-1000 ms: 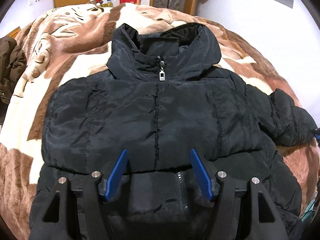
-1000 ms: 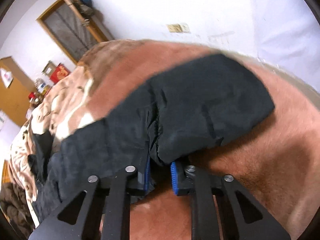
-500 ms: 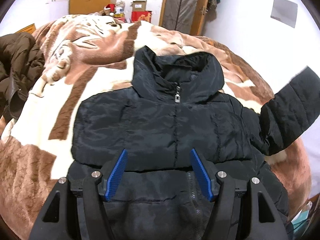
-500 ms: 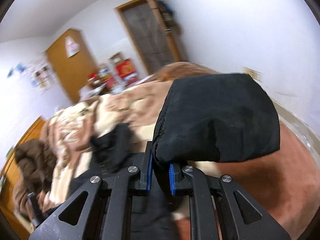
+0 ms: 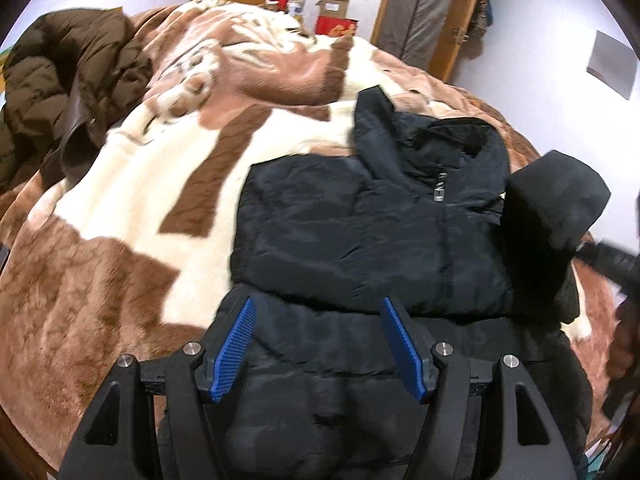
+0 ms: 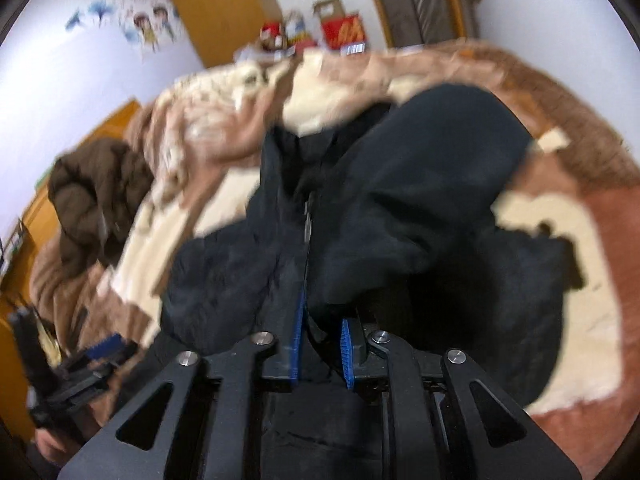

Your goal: Fold large clothes

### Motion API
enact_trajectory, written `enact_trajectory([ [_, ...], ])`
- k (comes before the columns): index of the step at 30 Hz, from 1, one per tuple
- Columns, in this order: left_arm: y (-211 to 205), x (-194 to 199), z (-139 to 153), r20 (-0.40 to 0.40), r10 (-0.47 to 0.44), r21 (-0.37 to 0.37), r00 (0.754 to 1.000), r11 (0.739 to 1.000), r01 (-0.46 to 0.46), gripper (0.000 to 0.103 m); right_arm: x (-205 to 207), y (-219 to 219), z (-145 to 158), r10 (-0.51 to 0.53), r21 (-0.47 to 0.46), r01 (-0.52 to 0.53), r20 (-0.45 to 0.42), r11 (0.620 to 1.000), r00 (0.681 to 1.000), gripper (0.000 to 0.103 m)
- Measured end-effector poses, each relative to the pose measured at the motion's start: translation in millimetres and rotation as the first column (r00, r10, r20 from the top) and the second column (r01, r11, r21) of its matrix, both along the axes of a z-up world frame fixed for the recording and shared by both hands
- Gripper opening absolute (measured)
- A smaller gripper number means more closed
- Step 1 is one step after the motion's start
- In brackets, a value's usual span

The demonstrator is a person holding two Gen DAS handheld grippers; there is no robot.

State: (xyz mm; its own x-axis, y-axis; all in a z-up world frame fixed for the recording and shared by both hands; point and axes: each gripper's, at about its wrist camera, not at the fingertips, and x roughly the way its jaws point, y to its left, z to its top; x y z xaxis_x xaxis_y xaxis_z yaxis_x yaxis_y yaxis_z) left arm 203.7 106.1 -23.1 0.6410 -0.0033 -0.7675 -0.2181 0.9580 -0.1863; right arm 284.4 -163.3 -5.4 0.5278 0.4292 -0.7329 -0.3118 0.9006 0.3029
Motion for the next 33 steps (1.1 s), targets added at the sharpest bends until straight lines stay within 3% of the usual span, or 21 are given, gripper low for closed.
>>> enact_trajectory([
  [4, 8.3, -0.7, -9.9, -0.023, 0.014, -0.014, 1.0, 1.0, -0.014, 0.067, 2.7, 19.6, -28.8, 0.059, -0.011, -0.059, -0.068, 0.998, 0.996, 0.05],
  [7, 4.8, 2.0, -7.7, -0.019, 0.005, -0.025, 1.0, 1.0, -0.006, 0.067, -8.8, 21.8, -27.5, 0.095, 0.001, -0.095, -0.051, 0.995, 0.994, 0.061],
  [13, -16.4, 11.9, 10.2, 0.017, -0.051, -0.047, 0.999, 0.998, 0.051, 0.069, -31.2, 6.6, 10.1, 0.102, -0.003, -0.102, 0.075, 0.995, 0.992, 0.061],
  [17, -38.0, 30.4, 16.8, 0.032, -0.101, -0.052, 0.994, 0.993, 0.103, 0.069, -38.9, -34.2, 29.5, -0.018, -0.041, 0.025, 0.167, 0.999, 0.986, 0.061],
  [20, -62.7, 49.8, 18.3, 0.047, -0.168, -0.061, 0.985, 0.983, 0.171, 0.069, -29.7, -67.4, 28.6, -0.119, -0.063, 0.132, 0.176, 0.989, 0.977, 0.061],
  [21, -74.4, 57.8, 18.3, 0.054, -0.199, -0.06, 0.979, 0.978, 0.202, 0.069, -25.2, -80.9, 24.3, -0.155, -0.061, 0.166, 0.158, 0.984, 0.975, 0.061],
  [25, -109.3, 88.8, 6.8, 0.063, -0.273, -0.037, 0.96, 0.961, 0.276, 0.069, -6.5, -113.5, -1.8, -0.252, -0.105, 0.262, 0.107, 0.959, 0.962, 0.04],
  [29, -112.9, 120.4, -34.2, -0.056, -0.222, 0.044, 0.973, 0.974, 0.224, 0.059, 22.1, -115.8, -39.2, -0.239, -0.158, 0.24, 0.027, 0.958, 0.971, 0.036],
  [33, -97.9, 125.2, -64.3, -0.071, -0.191, -0.008, 0.979, 0.982, 0.191, 0.06, 38.4, -103.2, -76.8, -0.178, -0.205, 0.168, -0.032, 0.964, 0.983, 0.036],
])
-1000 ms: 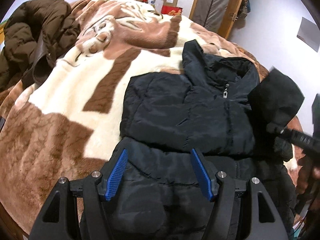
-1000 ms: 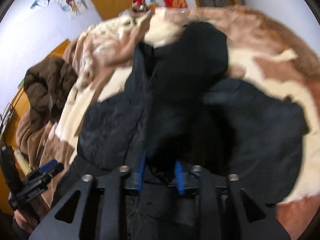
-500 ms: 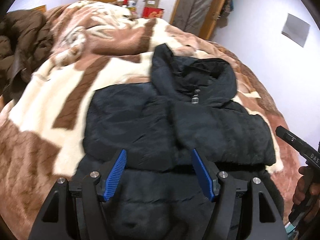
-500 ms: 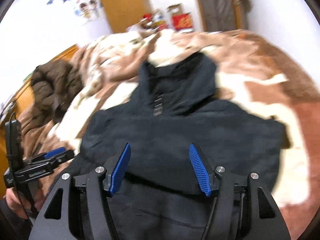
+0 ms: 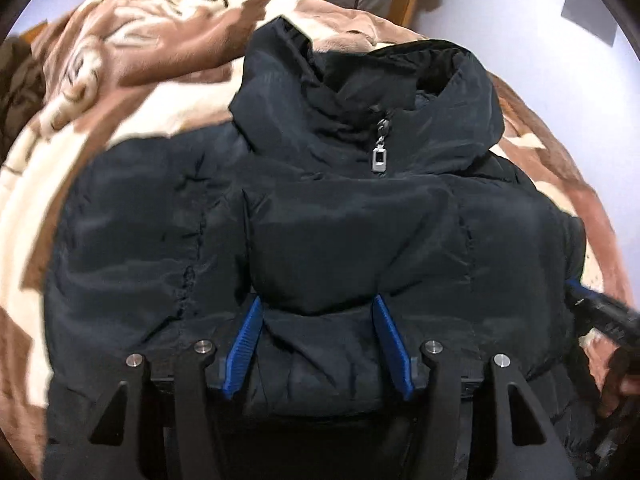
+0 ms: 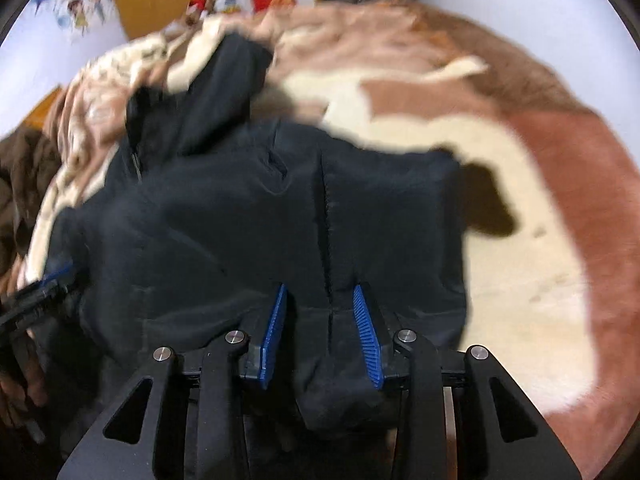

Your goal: Fold large clothes

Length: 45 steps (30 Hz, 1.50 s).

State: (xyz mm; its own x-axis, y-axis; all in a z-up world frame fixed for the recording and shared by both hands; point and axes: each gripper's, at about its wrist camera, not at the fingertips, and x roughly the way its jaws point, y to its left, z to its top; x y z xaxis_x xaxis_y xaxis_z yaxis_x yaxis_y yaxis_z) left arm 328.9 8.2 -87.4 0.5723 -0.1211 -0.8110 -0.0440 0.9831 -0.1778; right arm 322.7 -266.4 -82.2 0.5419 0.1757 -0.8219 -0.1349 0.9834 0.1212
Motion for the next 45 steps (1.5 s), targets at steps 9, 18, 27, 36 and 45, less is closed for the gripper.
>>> enact_trajectory([
  [9, 0.8, -7.6, 34.0, 0.006, -0.006, 0.009, 1.0, 1.0, 0.006, 0.056, -3.4, -10.0, 38.9, -0.013, 0.005, 0.013, 0.055, 1.0, 0.998, 0.036],
  [18, 8.9, 49.8, 23.2, -0.027, 0.014, 0.057, 1.0, 0.998, -0.013, 0.058, 56.0, -17.4, 29.6, -0.063, 0.017, 0.064, -0.008, 0.998, 0.998, 0.036],
  [27, 2.3, 43.0, -3.3, 0.028, -0.019, 0.11, 0.999, 0.994, 0.016, 0.06, 65.8, -1.4, -7.8, -0.018, -0.077, 0.016, -0.025, 0.997, 1.0, 0.034],
  [36, -0.6, 43.7, -4.8, 0.033, -0.027, 0.143, 0.999, 0.989, 0.022, 0.061, 63.4, -2.2, -8.6, -0.016, -0.079, 0.014, -0.015, 0.997, 1.0, 0.034],
  [45, -2.0, 42.8, -5.0, 0.035, -0.025, 0.143, 0.999, 0.989, 0.02, 0.061, 64.1, -1.8, -8.6, -0.014, -0.086, 0.013, -0.01, 0.996, 1.0, 0.034],
])
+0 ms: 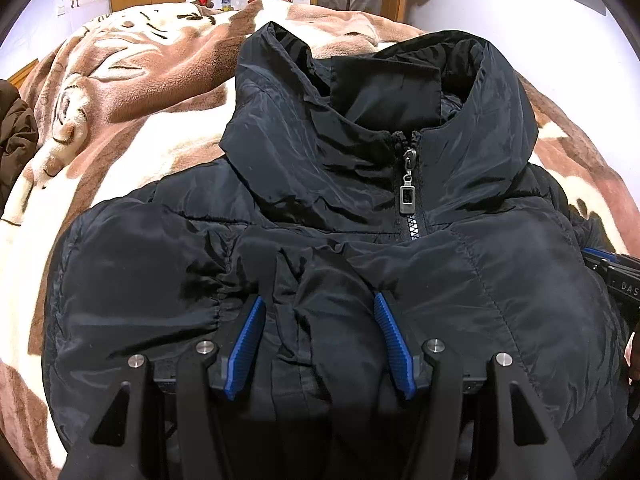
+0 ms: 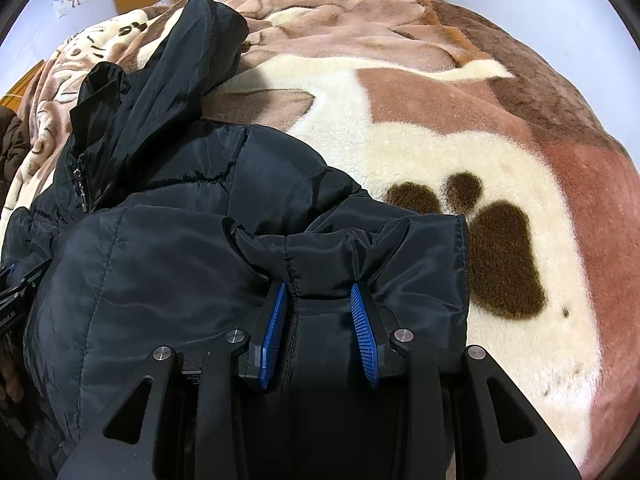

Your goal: Fold large clothes

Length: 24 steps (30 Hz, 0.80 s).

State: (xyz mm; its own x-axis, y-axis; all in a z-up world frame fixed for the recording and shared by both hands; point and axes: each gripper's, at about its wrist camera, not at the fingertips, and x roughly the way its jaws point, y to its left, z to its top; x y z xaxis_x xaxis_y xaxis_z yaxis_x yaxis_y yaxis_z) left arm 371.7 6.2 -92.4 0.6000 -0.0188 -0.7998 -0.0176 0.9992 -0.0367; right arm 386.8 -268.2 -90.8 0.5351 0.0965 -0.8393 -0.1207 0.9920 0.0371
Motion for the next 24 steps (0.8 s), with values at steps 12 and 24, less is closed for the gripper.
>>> enact_trajectory([
  [12, 16.8, -12.8, 36.7, 0.009, 0.038, -0.04, 0.999, 0.998, -0.038, 0.06, -45.4, -1.9, 62.3, -0.028, -0.009, 0.029, 0.079, 1.0, 0.996, 0.036],
  [24, 16.6, -49.7, 11.2, -0.016, 0.014, -0.047, 1.0, 0.999, -0.015, 0.063, -75.7, 11.2, 24.4, -0.016, -0.058, 0.016, -0.001, 0.998, 1.0, 0.036],
])
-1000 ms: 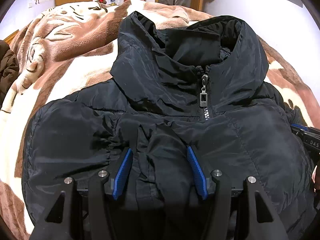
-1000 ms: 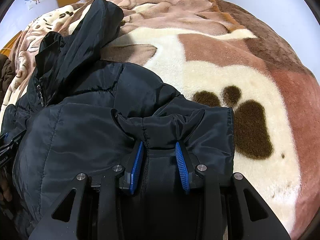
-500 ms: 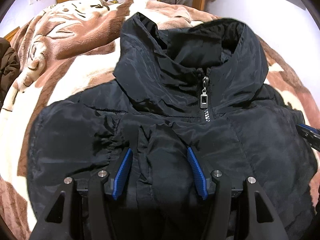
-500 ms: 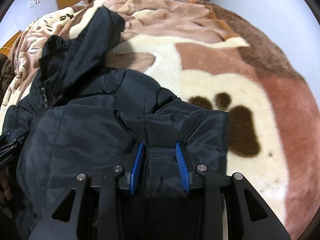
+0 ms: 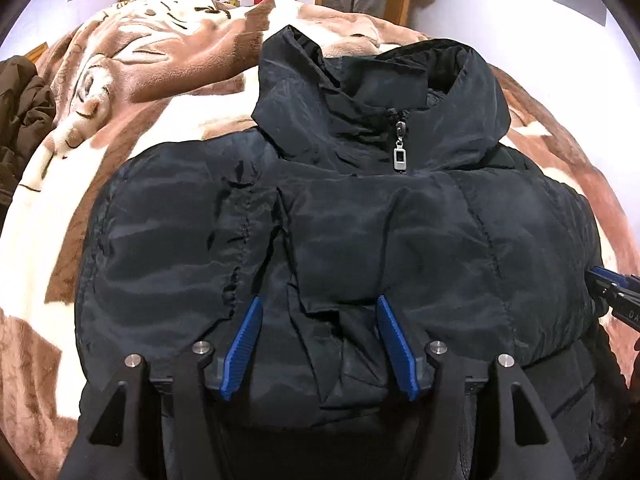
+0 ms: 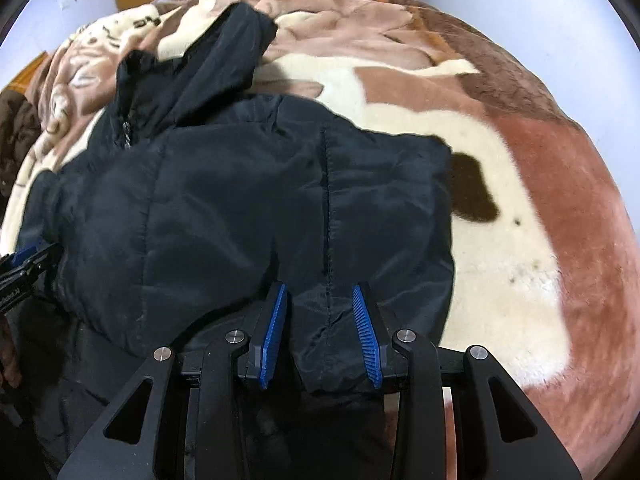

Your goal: Fold large clothes

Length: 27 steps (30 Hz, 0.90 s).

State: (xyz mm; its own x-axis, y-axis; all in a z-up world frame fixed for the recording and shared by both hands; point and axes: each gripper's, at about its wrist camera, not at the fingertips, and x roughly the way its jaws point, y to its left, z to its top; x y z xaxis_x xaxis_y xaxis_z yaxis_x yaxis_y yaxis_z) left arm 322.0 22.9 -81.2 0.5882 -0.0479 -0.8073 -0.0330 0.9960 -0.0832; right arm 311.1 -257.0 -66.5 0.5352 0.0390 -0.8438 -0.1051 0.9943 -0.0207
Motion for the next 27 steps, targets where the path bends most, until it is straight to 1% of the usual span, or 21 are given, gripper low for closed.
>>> enact_trajectory([
  [4, 0.0, 1.1, 1.7, -0.008, 0.001, 0.008, 1.0, 1.0, -0.001, 0.063, -2.8, -0.4, 5.4, -0.01, 0.003, 0.01, 0.006, 1.0, 1.0, 0.036],
  [8, 2.0, -8.5, 12.6, -0.02, 0.013, 0.006, 1.0, 1.0, -0.013, 0.063, -19.8, -1.4, 16.8, -0.021, 0.037, 0.02, 0.019, 0.999, 1.0, 0.036],
  [14, -2.5, -51.1, 42.2, 0.006, 0.005, -0.001, 1.0, 1.0, -0.005, 0.063, -59.2, 6.6, 49.8, -0.011, 0.063, 0.006, 0.072, 0.998, 0.997, 0.036],
  [21, -2.5, -111.4, 87.6, 0.076, 0.0, -0.033, 0.997, 0.999, 0.003, 0.063, -107.5, 20.0, 87.3, 0.002, 0.074, -0.011, 0.13, 0.997, 0.992, 0.036],
  [27, -1.6, -160.9, 111.4, 0.113, -0.01, -0.05, 0.994, 0.999, 0.016, 0.063, -157.3, 39.1, 117.4, 0.012, 0.095, -0.03, 0.188, 0.995, 0.982, 0.036],
])
